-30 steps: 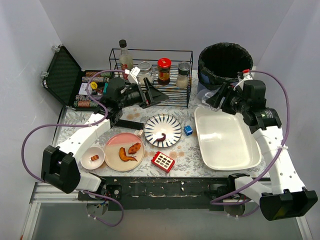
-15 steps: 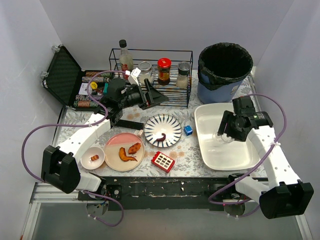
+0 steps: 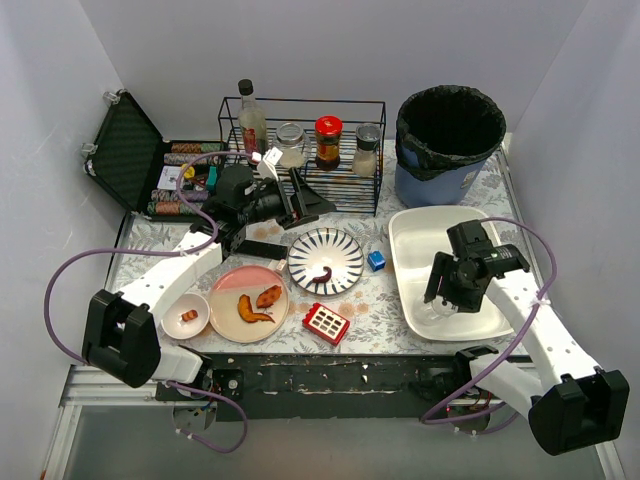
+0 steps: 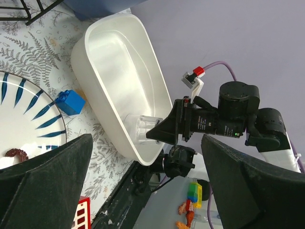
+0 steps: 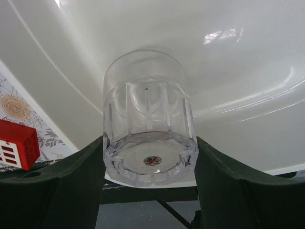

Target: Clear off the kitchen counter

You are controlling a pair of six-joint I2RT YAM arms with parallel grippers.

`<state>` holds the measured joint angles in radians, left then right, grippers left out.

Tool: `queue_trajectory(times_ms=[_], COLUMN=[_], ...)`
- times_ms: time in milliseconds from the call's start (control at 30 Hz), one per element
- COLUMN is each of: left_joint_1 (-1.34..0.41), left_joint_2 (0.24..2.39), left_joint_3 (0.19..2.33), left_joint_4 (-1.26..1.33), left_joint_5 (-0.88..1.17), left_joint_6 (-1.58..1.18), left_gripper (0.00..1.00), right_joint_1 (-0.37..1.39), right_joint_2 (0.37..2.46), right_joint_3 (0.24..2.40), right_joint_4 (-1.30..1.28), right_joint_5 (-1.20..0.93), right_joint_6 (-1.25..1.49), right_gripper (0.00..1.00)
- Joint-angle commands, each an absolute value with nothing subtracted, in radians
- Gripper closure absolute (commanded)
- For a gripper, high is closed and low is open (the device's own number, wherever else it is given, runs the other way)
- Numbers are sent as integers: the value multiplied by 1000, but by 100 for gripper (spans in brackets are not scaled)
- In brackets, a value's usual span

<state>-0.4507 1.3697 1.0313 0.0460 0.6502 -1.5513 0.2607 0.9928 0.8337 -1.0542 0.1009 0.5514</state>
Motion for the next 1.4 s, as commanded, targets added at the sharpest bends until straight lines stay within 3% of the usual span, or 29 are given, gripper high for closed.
queue_trajectory(times_ms=[0, 633, 800, 967, 1233, 1267, 1367], left_joint_1=[-451, -451, -451, -451, -451, -451, -451], left_joint_2=[1319, 1307, 1309, 1305, 1312, 1312, 1315], left_joint_3=[1008, 965, 965, 957, 957, 959, 966], left_joint_4=[66, 77, 72, 66, 49, 48, 37], left_joint_5=[647, 641, 643, 640, 630, 629, 627], left_joint_6=[-1552, -1557, -1552, -1551, -1545, -1543, -1539], left_gripper=[2, 2, 2, 2, 2, 2, 2], right_joint_1=[296, 337, 339, 344, 345, 344, 345], right_joint_2=[980, 1123, 1129, 1141, 1154, 1154, 1157], right_joint_3=[836, 910, 881, 868, 871, 876, 897], right_joint_4=[-1072, -1235, -1181, -1155, -1152, -1151, -1152], right_joint_5=[104, 138, 69, 28, 67, 71, 86], right_joint_6=[597, 469, 459, 449, 453, 456, 460], right_gripper=[99, 98, 85, 63, 39, 32, 30])
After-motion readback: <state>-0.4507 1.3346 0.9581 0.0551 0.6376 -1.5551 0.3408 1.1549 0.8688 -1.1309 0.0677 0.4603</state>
